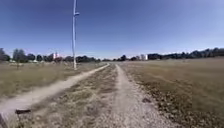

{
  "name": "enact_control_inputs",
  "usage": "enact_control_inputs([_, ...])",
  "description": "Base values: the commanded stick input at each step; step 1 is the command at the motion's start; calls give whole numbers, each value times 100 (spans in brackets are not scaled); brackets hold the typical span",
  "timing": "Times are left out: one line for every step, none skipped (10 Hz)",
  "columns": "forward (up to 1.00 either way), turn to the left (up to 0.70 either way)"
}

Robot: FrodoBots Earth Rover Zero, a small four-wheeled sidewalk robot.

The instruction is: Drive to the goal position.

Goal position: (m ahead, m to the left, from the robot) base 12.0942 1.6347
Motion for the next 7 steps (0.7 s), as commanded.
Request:
enact_control_inputs([69, 6])
enact_control_inputs([69, -26])
enact_control_inputs([69, -28])
enact_control_inputs([69, 6])
enact_control_inputs([69, 6])
enact_control_inputs([69, -31])
enact_control_inputs([69, -31])
